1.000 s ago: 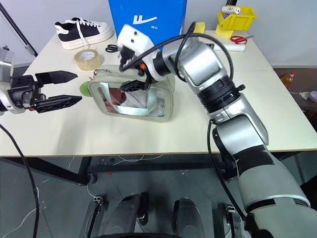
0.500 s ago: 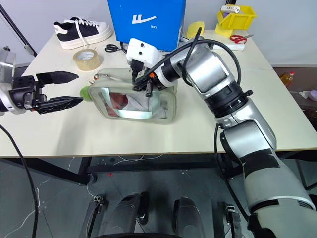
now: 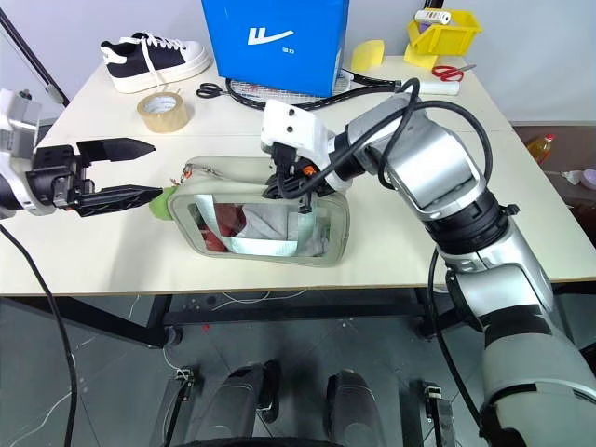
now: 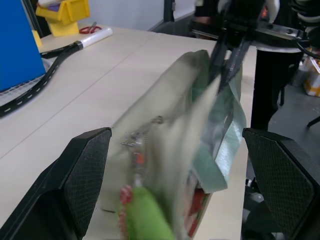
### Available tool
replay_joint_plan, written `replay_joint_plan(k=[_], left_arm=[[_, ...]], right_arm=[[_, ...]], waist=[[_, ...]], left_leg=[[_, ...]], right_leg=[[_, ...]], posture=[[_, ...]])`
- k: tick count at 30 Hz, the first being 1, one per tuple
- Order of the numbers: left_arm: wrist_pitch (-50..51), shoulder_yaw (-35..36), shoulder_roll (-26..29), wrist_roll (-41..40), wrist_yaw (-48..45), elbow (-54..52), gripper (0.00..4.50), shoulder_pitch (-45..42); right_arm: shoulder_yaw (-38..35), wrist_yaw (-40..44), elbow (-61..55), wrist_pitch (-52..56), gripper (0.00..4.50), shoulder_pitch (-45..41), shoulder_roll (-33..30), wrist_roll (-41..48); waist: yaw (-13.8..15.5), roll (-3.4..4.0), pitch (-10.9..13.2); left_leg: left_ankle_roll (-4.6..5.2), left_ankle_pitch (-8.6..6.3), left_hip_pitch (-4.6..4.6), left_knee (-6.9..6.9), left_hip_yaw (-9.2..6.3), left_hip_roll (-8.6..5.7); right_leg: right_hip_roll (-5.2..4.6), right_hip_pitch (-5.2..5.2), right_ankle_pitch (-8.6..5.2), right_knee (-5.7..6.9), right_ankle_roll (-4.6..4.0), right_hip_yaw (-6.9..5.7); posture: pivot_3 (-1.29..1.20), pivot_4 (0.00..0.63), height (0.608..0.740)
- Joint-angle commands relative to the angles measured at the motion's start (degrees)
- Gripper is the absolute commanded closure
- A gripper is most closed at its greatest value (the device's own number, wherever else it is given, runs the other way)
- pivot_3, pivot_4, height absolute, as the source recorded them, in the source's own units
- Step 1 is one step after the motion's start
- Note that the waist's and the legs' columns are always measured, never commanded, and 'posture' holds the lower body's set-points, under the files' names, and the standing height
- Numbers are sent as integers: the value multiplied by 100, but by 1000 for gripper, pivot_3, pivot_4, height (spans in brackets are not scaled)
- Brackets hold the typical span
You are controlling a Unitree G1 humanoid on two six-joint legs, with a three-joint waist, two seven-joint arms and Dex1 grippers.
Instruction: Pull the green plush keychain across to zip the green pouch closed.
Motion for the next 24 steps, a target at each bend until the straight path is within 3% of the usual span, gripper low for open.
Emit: replay_joint_plan(k=[1,3,6,8,14,16,22,23,24], left_arm=[[-130,-7,58,29,-84,-10,0,-183],[-142,-42,50,44,-109,25,0,-227],[-144,-67,64,57,-137,53,0,-256],[-144,-69,115,95,-174,55,0,-183],[-336,-158,218,424,-260,77,0,292],[-439,-219,237,573,-291,144,0,412],[-651,-292,185,863,-204,415,0,459],[-681,-313,179,899,-199,460,0,457],[-717,-368,187,972,-191,513,0,473]], right_arm=[[-268,46,-248,-178,3535,55,-227,44],[-424,45,-354,-143,2637,105,-327,146],[-828,-81,-481,86,927,131,-479,344],[-1093,4,-798,197,74,330,-786,538],[-1267,-142,-1531,398,74,1168,-1348,764],[-1149,-247,-1580,310,928,1390,-1446,631],[-1153,-510,-1484,336,4044,1456,-1372,653],[-1151,-535,-1465,354,4453,1458,-1371,663],[-1153,-568,-1445,378,4453,1458,-1365,670]], waist=[[0,0,0],[-2,0,0],[-10,0,0],[-1,0,0],[-21,0,0],[-23,0,0],[-10,1,1],[-6,1,1],[-3,1,1]], left_leg=[[0,0,2,0,-1,0],[0,0,4,-1,-1,0],[0,0,2,-1,-1,0],[0,0,3,-2,-1,0],[2,-3,22,-4,-2,6],[1,-3,21,-8,-2,7],[1,-3,16,-7,-1,8],[1,-3,15,-7,-1,8],[2,-3,15,-7,-1,8]], right_leg=[[0,3,0,-1,0,0],[0,3,0,-1,0,0],[-1,3,0,-1,0,0],[-2,3,0,-2,0,0],[-6,28,0,-18,0,0],[-7,23,0,-19,-1,6],[-9,20,0,-21,-1,8],[-10,19,0,-23,-1,8],[-11,20,0,-23,-1,8]], posture=[[0,150,707],[0,150,707],[0,150,707],[0,150,707],[0,150,707],[0,150,707],[0,150,707],[0,150,707],[0,150,707]])
